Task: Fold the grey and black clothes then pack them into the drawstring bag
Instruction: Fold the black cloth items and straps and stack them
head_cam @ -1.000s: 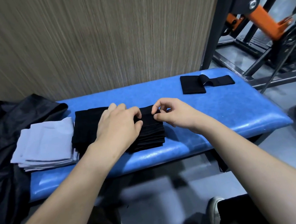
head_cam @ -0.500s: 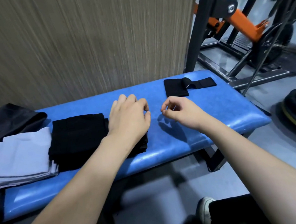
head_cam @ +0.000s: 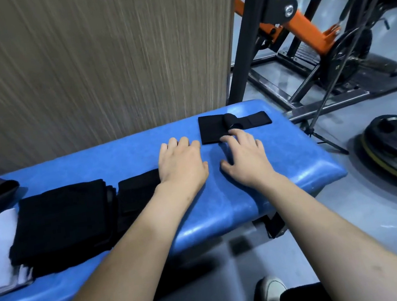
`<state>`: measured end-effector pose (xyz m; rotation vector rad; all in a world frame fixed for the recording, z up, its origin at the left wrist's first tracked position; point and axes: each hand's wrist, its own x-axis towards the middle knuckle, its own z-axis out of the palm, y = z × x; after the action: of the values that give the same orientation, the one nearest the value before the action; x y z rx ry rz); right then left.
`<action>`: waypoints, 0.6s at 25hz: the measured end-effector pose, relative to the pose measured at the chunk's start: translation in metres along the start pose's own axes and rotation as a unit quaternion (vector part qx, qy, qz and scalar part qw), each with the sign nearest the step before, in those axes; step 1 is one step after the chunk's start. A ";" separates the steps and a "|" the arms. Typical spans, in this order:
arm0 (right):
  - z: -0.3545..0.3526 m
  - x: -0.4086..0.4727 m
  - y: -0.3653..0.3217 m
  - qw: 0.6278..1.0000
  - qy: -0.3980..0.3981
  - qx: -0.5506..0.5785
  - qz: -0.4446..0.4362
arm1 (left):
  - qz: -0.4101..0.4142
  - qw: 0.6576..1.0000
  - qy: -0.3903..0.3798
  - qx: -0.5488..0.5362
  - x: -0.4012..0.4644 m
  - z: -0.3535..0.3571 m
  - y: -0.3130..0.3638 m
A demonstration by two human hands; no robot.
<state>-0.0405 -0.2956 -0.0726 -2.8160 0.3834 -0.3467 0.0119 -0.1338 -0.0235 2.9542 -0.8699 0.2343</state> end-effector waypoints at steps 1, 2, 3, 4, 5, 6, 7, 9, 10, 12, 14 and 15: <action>0.002 0.004 -0.004 1.000 -0.006 -0.001 -0.006 | -0.001 1.000 -0.008 0.004 0.003 0.002 0.002; 0.005 0.007 -0.007 1.000 -0.021 -0.001 -0.008 | -0.001 1.000 -0.012 0.006 0.005 0.003 0.002; 0.006 0.010 -0.010 0.999 -0.041 -0.002 -0.006 | 0.000 1.000 -0.013 0.005 0.007 0.004 0.003; 0.007 0.011 -0.012 0.998 -0.058 -0.004 -0.002 | 0.000 1.000 -0.011 0.003 0.007 0.004 0.003; 0.006 0.012 -0.013 0.998 -0.066 -0.009 0.001 | 0.002 1.000 -0.009 0.001 0.007 0.004 0.004; 0.004 0.012 -0.013 0.998 -0.063 -0.017 0.003 | 0.004 1.000 -0.008 0.000 0.007 0.004 0.004; 0.001 0.011 -0.013 0.998 -0.054 -0.029 0.002 | 0.007 1.000 -0.008 0.000 0.005 0.004 0.004; -0.007 0.004 -0.015 0.998 -0.030 -0.056 -0.017 | 0.017 1.000 -0.009 0.003 -0.001 0.002 0.005; -0.011 -0.002 -0.017 0.997 -0.022 -0.064 -0.031 | 0.023 1.000 -0.008 0.002 -0.005 0.001 0.006; -0.018 -0.013 -0.019 0.997 -0.027 -0.046 -0.051 | 0.040 0.999 -0.003 -0.007 -0.014 -0.003 0.011; -0.025 -0.026 -0.018 0.997 -0.050 0.018 -0.063 | 0.056 0.998 -0.011 -0.029 -0.026 -0.003 0.017; -0.031 -0.034 -0.017 0.995 -0.061 0.057 -0.061 | 0.061 0.997 -0.022 -0.042 -0.033 -0.003 0.020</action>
<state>-0.0766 -0.2774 -0.0456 -2.7365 0.1610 -0.2114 -0.0270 -0.1331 -0.0255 2.8419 -1.0395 0.1345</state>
